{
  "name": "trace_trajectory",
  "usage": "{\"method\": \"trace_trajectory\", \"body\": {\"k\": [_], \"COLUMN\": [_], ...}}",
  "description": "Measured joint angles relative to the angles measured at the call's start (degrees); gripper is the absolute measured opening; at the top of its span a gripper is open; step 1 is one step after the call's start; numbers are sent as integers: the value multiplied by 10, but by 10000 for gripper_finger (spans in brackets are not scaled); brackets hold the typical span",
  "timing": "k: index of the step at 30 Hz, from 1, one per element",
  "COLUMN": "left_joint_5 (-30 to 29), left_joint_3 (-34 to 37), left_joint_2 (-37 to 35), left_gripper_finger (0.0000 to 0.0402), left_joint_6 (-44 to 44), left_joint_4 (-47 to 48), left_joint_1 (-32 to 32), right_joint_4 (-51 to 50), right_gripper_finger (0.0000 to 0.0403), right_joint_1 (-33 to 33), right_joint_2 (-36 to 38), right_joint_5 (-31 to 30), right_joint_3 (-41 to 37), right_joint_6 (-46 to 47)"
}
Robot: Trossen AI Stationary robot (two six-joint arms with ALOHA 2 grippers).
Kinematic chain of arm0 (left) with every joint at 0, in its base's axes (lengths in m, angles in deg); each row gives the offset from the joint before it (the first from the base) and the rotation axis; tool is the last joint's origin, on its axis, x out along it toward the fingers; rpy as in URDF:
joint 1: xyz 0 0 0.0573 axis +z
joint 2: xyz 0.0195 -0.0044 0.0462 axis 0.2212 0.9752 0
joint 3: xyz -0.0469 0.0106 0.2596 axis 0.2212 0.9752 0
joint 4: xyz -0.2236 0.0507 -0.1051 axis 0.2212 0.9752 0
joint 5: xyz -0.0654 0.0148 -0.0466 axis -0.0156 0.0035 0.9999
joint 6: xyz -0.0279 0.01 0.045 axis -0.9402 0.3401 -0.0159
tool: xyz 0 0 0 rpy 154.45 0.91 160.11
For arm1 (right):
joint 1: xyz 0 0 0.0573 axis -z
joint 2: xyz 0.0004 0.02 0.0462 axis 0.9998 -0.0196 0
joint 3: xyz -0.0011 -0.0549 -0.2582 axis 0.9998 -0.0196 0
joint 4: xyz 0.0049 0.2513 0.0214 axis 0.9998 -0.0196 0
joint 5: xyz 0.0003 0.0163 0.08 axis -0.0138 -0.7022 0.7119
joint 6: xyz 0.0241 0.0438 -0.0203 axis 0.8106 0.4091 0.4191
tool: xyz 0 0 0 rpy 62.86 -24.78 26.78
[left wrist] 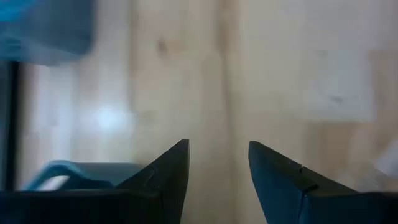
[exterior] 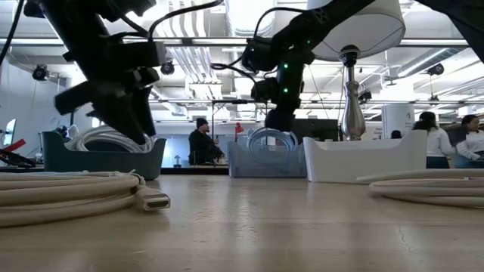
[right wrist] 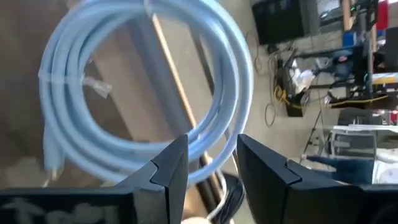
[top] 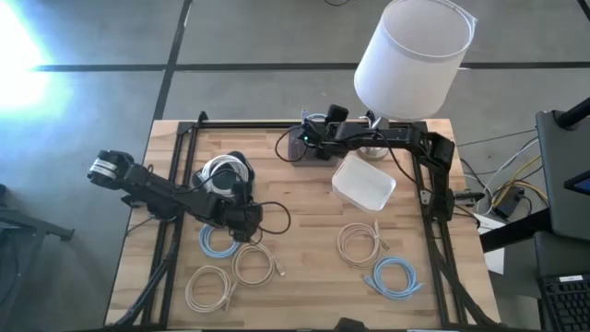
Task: Sort HDMI cables
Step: Put the left blue HDMI cable into the black bin
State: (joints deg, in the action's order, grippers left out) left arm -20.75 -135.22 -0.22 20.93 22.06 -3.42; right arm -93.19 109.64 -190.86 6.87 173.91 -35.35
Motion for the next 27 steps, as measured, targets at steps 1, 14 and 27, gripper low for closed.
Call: {"method": "trace_trajectory", "body": {"k": [1,14,27], "left_joint_5": [21,263,160], "left_joint_3": [0,16,91], "left_joint_2": [0,0,-2], "left_gripper_finger": [170,170,170], "left_joint_6": [0,-47,-8], "left_joint_4": [7,160,74], "left_joint_1": [0,-32,-34], "right_joint_4": [-10,-81,-79], "right_gripper_finger": [136,124,123], "right_joint_1": [-4,-124,-233], "right_joint_2": [0,37,49], "right_joint_5": [0,1,69], "right_joint_3": [0,0,0], "right_joint_6": [2,117,150]}}
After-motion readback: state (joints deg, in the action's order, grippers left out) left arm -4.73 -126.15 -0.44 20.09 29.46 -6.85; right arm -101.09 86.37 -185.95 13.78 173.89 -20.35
